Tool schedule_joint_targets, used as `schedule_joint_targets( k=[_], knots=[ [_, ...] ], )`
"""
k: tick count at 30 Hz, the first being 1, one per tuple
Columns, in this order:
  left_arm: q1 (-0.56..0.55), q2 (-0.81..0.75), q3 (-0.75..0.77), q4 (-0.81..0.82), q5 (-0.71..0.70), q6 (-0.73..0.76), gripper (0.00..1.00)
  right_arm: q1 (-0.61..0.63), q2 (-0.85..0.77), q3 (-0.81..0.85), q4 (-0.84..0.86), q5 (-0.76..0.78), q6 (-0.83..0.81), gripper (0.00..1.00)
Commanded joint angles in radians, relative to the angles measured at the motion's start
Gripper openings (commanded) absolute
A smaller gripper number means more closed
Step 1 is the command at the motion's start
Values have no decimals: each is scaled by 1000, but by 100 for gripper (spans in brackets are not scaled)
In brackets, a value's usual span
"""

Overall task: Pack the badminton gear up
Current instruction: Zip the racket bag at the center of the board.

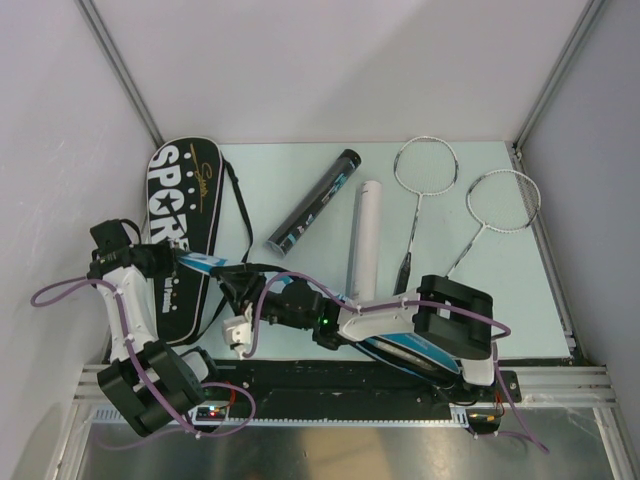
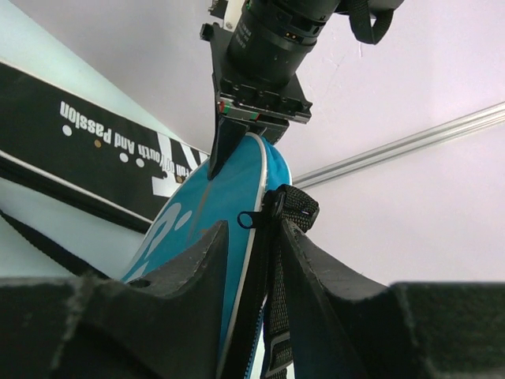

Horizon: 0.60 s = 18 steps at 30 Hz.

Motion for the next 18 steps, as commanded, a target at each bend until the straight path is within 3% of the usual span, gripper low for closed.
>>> schedule_joint_targets(
  k=[1, 10, 18],
  knots=[
    [1, -6, -11, -33, 48, -21, 0, 1, 25, 62, 98, -10, -10, 36],
    [0, -7, -15, -34, 50, -19, 0, -6, 24, 65, 79, -18, -5, 15],
    [0, -5, -11, -33, 66, -18, 0, -11, 17, 40, 74, -59, -7, 28]
  ],
)
